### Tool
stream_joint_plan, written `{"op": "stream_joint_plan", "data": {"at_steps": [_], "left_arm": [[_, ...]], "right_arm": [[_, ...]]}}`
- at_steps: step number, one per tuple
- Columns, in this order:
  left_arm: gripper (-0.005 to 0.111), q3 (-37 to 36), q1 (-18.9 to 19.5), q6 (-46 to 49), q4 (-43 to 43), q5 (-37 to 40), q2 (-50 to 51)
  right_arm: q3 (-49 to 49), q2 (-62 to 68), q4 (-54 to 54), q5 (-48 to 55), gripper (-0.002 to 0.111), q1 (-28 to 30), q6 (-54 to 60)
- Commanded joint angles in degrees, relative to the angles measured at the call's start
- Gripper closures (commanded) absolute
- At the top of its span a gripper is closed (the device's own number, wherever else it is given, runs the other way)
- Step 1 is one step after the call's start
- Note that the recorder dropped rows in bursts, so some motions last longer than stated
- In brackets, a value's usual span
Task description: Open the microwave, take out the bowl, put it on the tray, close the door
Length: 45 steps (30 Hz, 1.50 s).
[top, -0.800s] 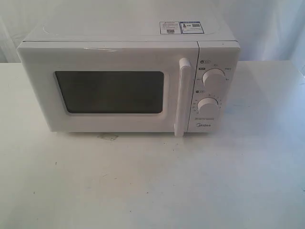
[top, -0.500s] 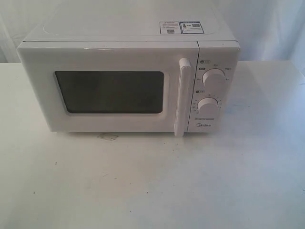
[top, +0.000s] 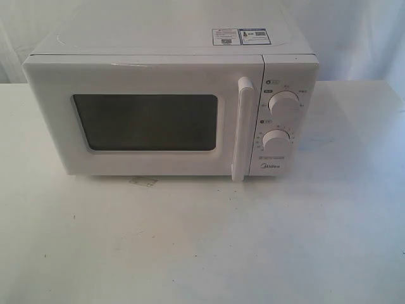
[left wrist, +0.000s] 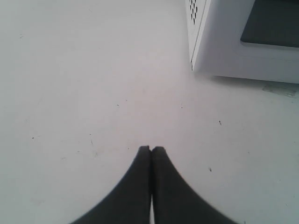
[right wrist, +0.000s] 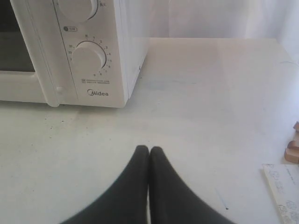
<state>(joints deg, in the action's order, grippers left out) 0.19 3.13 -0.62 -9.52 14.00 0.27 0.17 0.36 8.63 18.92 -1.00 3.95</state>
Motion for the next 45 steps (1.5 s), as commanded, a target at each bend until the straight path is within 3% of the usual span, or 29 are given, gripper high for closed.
{"op": "stream_joint_plan", "data": {"at_steps": [1,10,19,25,29,35,45], "left_arm": [[0.107,-0.19,0.12,0.21,-0.52,0.15,-0.27],[0.107,-0.19,0.12,0.21,-0.52,0.15,-0.27],[0.107,-0.19,0.12,0.21,-0.52,0.15,-0.27],[0.107,-0.19,0.12,0.21,-0.52,0.15,-0.27],[0.107,-0.19,0.12,0.21,-0.52,0.15,-0.27],[0.107,-0.19,0.12,0.21,-0.52,0.15,-0.27],[0.107,-0.19,0.12,0.21,-0.52,0.15,-0.27]], "right_arm": [[-0.17,-0.36,-0.32,-3.41,0.108,0.35,0.13],[-0.17,-0.36,-0.32,-11.79,0.108,0.35,0.13],[-0.17,-0.36,-0.32,-43.76,0.108,0.35,0.13],[5.30,3.18,-0.84,-37.76,0.108,0.35,4.86],[15.44,18.02,-0.84,-29.20,0.108,0.35,5.52],[18.57,29.59,-0.84,-36.91,0.108,0.35,3.40],[18.57,39.17,-0.84,-39.01,0.108,0.35,3.29]]}}
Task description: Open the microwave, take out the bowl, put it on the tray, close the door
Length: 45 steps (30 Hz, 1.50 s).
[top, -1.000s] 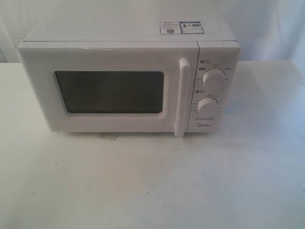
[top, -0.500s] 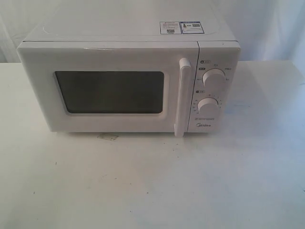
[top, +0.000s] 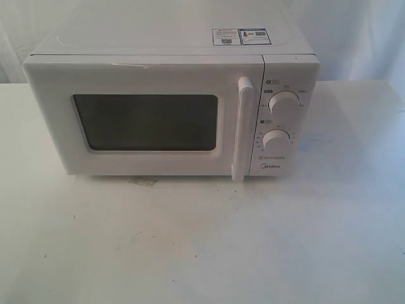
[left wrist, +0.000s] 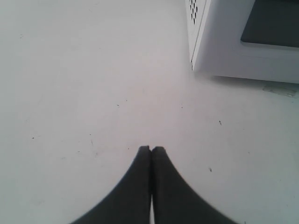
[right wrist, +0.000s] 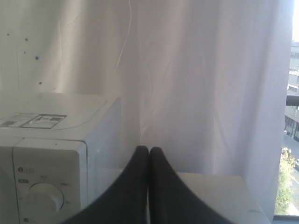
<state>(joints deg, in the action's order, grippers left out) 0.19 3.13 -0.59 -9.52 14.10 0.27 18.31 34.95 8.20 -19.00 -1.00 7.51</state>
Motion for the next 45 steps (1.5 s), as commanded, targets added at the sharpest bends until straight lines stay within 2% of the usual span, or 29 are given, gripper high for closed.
{"op": "stream_joint_plan", "data": {"at_steps": [1,7,14,22,24,29,35,40,45], "left_arm": [[0.107,-0.19,0.12,0.19,-0.52,0.05,-0.27],[0.107,-0.19,0.12,0.19,-0.52,0.05,-0.27],[0.107,-0.19,0.12,0.19,-0.52,0.05,-0.27],[0.107,-0.19,0.12,0.19,-0.52,0.05,-0.27],[0.107,-0.19,0.12,0.19,-0.52,0.05,-0.27],[0.107,-0.19,0.12,0.19,-0.52,0.05,-0.27],[0.107,-0.19,0.12,0.19,-0.52,0.05,-0.27],[0.107,-0.19,0.12,0.19,-0.52,0.05,-0.27],[0.107,-0.19,0.12,0.19,-0.52,0.05,-0.27]], "right_arm": [[0.44,6.41,-0.41,-0.61,0.108,0.35,-0.27],[3.34,18.37,-0.41,3.30,0.108,0.35,-0.27],[11.61,29.23,-1.54,10.95,0.108,0.35,-0.27],[20.48,33.96,-1.79,32.47,0.108,0.10,3.67],[22.97,34.47,2.93,37.39,0.108,-0.75,10.21],[26.92,36.79,21.97,51.59,0.108,-1.27,42.10],[26.29,41.37,41.37,55.52,0.108,-1.27,68.29],[26.29,44.64,41.75,65.19,0.108,-1.27,78.32],[26.29,45.16,41.34,69.33,0.108,-1.27,78.73]]}}
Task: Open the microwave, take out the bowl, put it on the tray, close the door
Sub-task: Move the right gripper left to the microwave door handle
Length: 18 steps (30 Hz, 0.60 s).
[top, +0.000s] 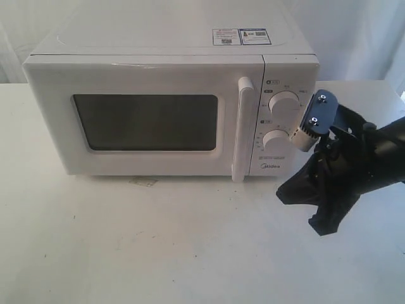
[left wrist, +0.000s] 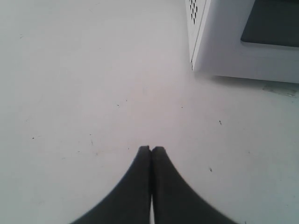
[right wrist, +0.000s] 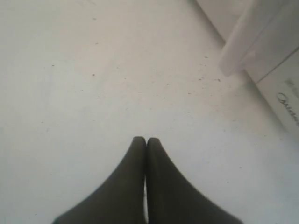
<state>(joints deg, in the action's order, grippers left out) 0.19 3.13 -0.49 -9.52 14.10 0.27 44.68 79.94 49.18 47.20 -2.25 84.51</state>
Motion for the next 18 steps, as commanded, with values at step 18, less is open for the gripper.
{"op": "stream_joint_plan", "data": {"at_steps": [18], "left_arm": [[0.107,-0.19,0.12,0.08,-0.52,0.05,-0.27]], "right_arm": [[-0.09,1.30,14.39,11.19,0.108,7.57,8.71]]}}
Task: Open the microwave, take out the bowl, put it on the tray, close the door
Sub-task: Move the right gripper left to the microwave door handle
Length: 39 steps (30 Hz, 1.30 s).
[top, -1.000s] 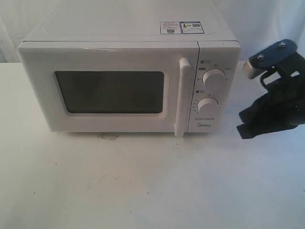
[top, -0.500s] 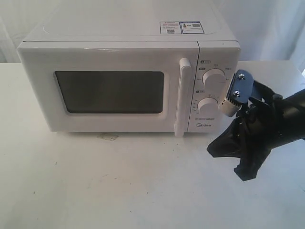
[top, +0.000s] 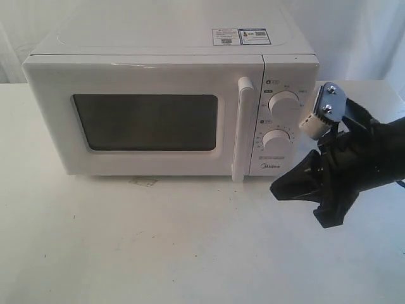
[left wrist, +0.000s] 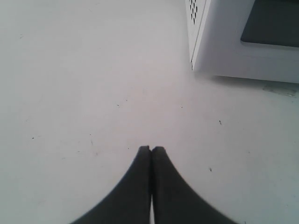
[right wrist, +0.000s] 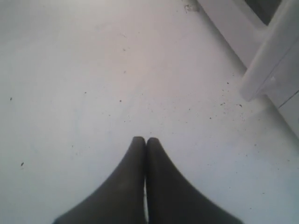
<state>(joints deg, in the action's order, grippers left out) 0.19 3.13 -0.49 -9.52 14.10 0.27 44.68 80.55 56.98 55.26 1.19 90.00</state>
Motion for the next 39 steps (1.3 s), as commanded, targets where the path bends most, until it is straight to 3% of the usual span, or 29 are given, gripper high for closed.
{"op": "stream_joint_plan", "data": {"at_steps": [1,5,17,21,23,27,28,36,39], "left_arm": [[0.107,-0.19,0.12,0.08,-0.52,0.05,-0.27],[0.107,-0.19,0.12,0.08,-0.52,0.05,-0.27],[0.107,-0.19,0.12,0.08,-0.52,0.05,-0.27],[0.107,-0.19,0.12,0.08,-0.52,0.05,-0.27],[0.107,-0.19,0.12,0.08,-0.52,0.05,-0.27],[0.107,-0.19,0.12,0.08,-0.52,0.05,-0.27],[0.107,-0.19,0.12,0.08,-0.52,0.05,-0.27],[0.107,-0.19,0.12,0.08,-0.52,0.05,-0.27],[0.107,-0.19,0.12,0.08,-0.52,0.05,-0.27]], "right_arm": [[-0.09,0.84,8.43,5.07,0.108,4.86,4.38],[-0.09,2.45,13.90,14.48,0.108,5.96,9.22],[-0.09,5.34,20.58,14.70,0.108,5.83,10.59],[-0.09,5.34,21.53,9.56,0.108,5.83,10.59],[-0.09,5.34,21.53,9.47,0.099,5.70,10.59],[-0.09,5.46,22.28,5.88,0.056,5.72,10.84],[-0.09,5.57,22.44,4.73,0.050,5.72,10.84],[-0.09,6.35,33.83,7.83,0.046,5.12,30.65],[-0.09,6.35,35.31,7.61,0.046,4.15,32.36]]}}
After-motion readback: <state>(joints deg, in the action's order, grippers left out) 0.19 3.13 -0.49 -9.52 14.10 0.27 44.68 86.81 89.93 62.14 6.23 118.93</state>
